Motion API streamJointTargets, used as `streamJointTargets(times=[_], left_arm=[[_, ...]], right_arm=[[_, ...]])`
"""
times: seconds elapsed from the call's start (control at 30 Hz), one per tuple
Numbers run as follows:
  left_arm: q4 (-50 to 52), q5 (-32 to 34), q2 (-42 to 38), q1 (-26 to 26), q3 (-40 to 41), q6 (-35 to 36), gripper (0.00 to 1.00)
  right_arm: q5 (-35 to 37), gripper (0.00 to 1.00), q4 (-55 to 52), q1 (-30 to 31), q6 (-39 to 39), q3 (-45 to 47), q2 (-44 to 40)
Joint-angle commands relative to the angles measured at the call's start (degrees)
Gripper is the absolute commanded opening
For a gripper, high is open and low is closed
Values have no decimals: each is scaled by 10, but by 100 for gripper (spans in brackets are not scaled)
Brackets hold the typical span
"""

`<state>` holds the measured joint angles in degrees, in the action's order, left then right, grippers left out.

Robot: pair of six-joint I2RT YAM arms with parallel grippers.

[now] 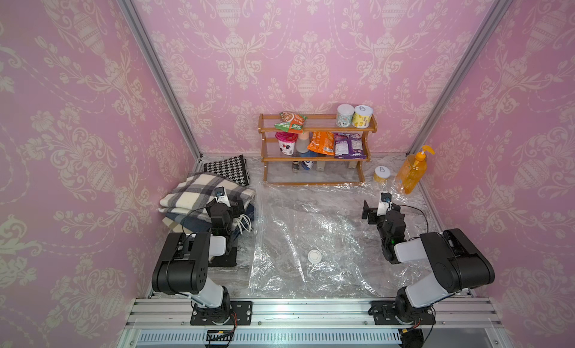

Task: Take the scarf out of the vacuum bag
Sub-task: Reset both arms

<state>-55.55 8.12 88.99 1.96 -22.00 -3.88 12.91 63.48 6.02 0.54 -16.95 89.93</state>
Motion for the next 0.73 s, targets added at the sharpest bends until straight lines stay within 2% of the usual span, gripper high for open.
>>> streamJointTargets(times=[0.0, 0.17, 0.27, 0.33, 0.43, 0.5, 0.7], left_arm=[[65, 4, 15, -3, 1, 5, 99], [65, 1, 15, -4, 0, 6, 99], [66, 1, 15, -4, 0, 6, 99], [65, 1, 16, -4, 0, 6, 99], [66, 1, 16, -4, 1, 6, 99], [66, 1, 15, -4, 1, 6, 99], [65, 1, 16, -3, 1, 6, 99]], right_arm=[[-4, 100, -64, -30, -41, -27, -13], [-5, 100, -49, -29, -40, -20, -12], [-30, 100, -26, -29, -29, -9, -11], [-82, 100, -49, -28, -10, -18, -14], [-103, 100, -52, -28, -5, -23, -9], [-165, 100, -114, -64, -29, -47, -17], [-161, 100, -82, -62, -29, -36, -14]])
